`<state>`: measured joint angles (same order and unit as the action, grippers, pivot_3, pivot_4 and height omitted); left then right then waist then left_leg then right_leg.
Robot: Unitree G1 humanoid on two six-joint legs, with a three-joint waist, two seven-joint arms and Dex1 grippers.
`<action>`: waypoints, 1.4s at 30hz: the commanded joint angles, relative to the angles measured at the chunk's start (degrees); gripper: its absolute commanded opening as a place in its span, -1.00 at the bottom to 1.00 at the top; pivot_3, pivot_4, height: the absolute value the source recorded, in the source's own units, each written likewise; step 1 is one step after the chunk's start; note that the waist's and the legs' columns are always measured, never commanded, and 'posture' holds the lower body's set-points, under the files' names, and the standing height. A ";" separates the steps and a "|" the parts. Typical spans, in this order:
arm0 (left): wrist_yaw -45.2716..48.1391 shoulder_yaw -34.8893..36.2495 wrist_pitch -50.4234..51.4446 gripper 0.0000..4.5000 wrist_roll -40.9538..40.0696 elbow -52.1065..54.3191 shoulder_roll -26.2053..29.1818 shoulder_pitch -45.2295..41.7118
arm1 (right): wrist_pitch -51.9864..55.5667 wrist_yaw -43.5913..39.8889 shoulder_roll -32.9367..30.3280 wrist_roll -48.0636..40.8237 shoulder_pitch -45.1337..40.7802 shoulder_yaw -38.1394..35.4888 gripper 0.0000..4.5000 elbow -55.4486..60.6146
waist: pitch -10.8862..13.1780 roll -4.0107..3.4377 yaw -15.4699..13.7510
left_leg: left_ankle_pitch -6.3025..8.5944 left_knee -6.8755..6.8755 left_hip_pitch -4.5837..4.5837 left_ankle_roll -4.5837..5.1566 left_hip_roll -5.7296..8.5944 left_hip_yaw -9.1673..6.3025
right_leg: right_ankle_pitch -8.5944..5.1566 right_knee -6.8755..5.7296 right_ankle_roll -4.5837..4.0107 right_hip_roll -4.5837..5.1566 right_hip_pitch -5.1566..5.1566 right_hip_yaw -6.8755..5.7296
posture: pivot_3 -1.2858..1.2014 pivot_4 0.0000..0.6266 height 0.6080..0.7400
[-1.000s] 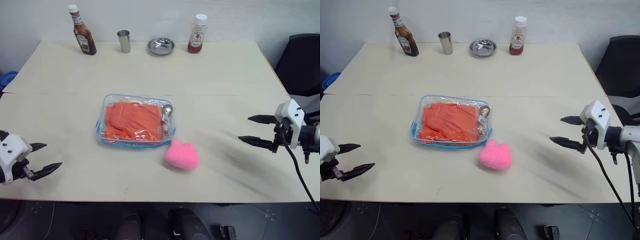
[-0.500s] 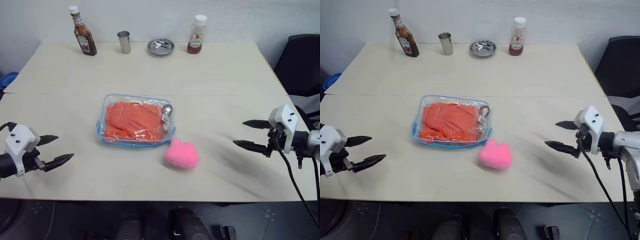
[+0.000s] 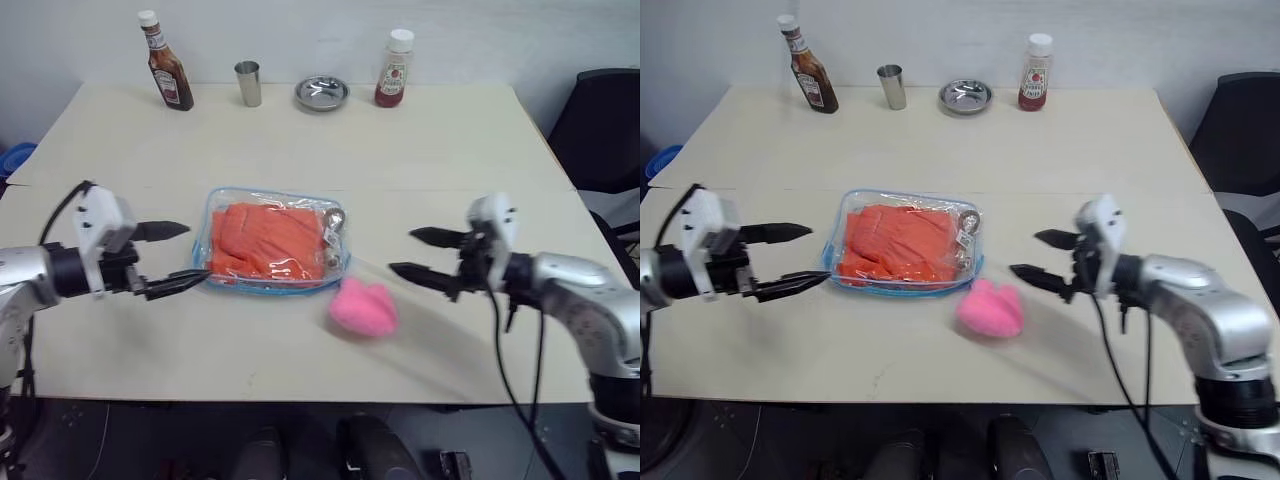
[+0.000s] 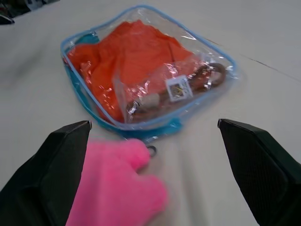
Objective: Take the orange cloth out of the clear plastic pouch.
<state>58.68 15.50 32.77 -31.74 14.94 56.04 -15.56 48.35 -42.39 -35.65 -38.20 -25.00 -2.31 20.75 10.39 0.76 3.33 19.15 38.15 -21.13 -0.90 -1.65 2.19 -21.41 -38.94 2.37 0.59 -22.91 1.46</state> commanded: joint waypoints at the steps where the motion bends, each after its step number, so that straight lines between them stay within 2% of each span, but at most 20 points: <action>1: 0.68 -4.64 -2.55 0.98 1.87 0.85 -1.17 -3.11 | 0.11 5.74 4.93 3.44 -3.25 5.34 1.00 1.11 | 0.00 0.00 -0.08 | -0.02 0.00 -0.01 -0.03 0.00 0.00 | 0.00 -0.01 0.00 0.00 -0.02 0.00 | 0.03 -0.52 1.00; 7: 0.52 -8.92 -4.58 0.98 4.11 -0.19 -3.65 -5.81 | -6.19 7.42 9.43 12.81 -4.34 14.39 1.00 -3.71 | -0.03 0.04 -0.16 | -0.04 0.07 -0.21 -0.05 0.01 0.00 | 0.00 -0.21 0.00 0.01 -0.19 0.01 | 0.03 -0.52 1.00; 13: 0.44 -10.05 -5.23 0.98 4.99 -0.74 -5.17 -6.75 | -12.53 8.73 13.07 20.60 -5.74 19.05 1.00 -11.55 | -0.04 0.07 0.00 | -0.05 0.14 -0.22 -0.05 0.02 0.03 | 0.01 -0.17 0.01 -0.01 -0.26 0.05 | 0.03 -0.52 1.00; 16: 0.64 -10.46 -5.87 1.00 5.74 -1.19 -5.69 -7.09 | -14.19 9.98 15.34 22.90 -6.52 18.97 0.73 -14.87 | -0.05 0.09 0.03 | -0.11 0.14 -0.22 -0.11 0.01 0.05 | 0.01 -0.27 0.01 -0.03 -0.35 0.08 | 0.03 -0.52 1.00; 23: 0.53 -11.00 -7.24 1.00 6.61 -2.43 -6.60 -7.60 | -14.39 8.38 16.65 22.81 -6.51 16.93 -0.34 -15.11 | -0.07 0.11 -0.07 | -0.12 0.16 -0.23 -0.13 0.02 0.05 | 0.01 -0.54 0.01 -0.03 -0.38 0.10 | 0.03 -0.52 1.00; 24: 0.50 -11.09 -7.43 1.00 6.76 -2.59 -6.79 -7.64 | -14.52 8.21 16.64 23.07 -6.55 16.87 -0.46 -15.06 | -0.07 0.11 -0.07 | -0.12 0.16 -0.23 -0.13 0.02 0.05 | 0.01 -0.55 0.01 -0.03 -0.38 0.10 | 0.03 -0.52 1.00; 25: 0.52 -11.11 -7.55 1.00 6.86 -2.70 -6.91 -7.66 | -14.66 8.13 16.63 23.38 -6.59 16.90 -0.46 -15.06 | -0.07 0.11 -0.05 | -0.12 0.16 -0.23 -0.12 0.02 0.05 | 0.01 -0.55 0.01 -0.03 -0.39 0.10 | 0.03 -0.52 1.00; 29: 0.38 -11.62 -8.26 1.00 7.50 -3.23 -7.68 -7.95 | -15.74 7.10 16.55 23.31 -6.21 16.56 -0.93 -14.85 | -0.07 0.11 -0.03 | -0.12 0.16 -0.27 -0.13 0.02 0.06 | 0.01 -0.57 0.01 -0.03 -0.44 0.10 | 0.03 -0.52 1.00; 30: 0.40 -11.72 -8.39 1.00 7.63 -3.37 -7.83 -8.05 | -15.77 7.18 16.57 23.44 -6.20 16.50 -1.00 -14.78 | -0.07 0.11 -0.03 | -0.12 0.16 -0.27 -0.13 0.02 0.06 | 0.01 -0.57 0.01 -0.03 -0.45 0.10 | 0.03 -0.52 1.00; 36: 0.68 -12.99 -8.01 1.00 7.02 -3.86 -10.09 -10.31 | -13.42 8.10 14.14 21.29 -6.31 10.34 -1.00 -9.53 | -0.07 0.11 -0.20 | -0.12 0.26 -0.38 -0.12 0.02 0.06 | 0.01 -0.58 0.01 -0.03 -0.49 0.10 | 0.03 -0.52 1.00; 38: 0.72 -13.86 -7.16 1.00 6.20 -3.17 -11.58 -11.28 | -11.84 8.85 11.05 20.64 -5.30 5.29 -1.00 -7.26 | -0.07 0.11 -0.41 | -0.12 0.29 -0.41 -0.11 0.02 0.06 | 0.01 -0.59 0.01 -0.02 -0.49 0.10 | 0.03 -0.52 1.00; 42: 0.84 -16.30 -5.09 1.00 4.60 -1.48 -15.18 -13.61 | -9.76 9.14 0.60 20.84 1.87 -7.60 -1.00 -4.86 | -0.08 0.13 -1.94 | -0.04 0.53 -0.57 0.01 0.05 -0.02 | 0.02 -0.53 0.03 0.00 -0.48 0.12 | 0.03 -0.52 1.00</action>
<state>59.46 -0.47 27.28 -25.84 11.06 41.18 -27.60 38.07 -33.42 -33.01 -17.00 -25.19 -4.75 13.46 10.31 0.89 1.39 19.12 38.70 -21.72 -0.88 -1.58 2.14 -21.39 -39.48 2.41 0.59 -23.38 1.62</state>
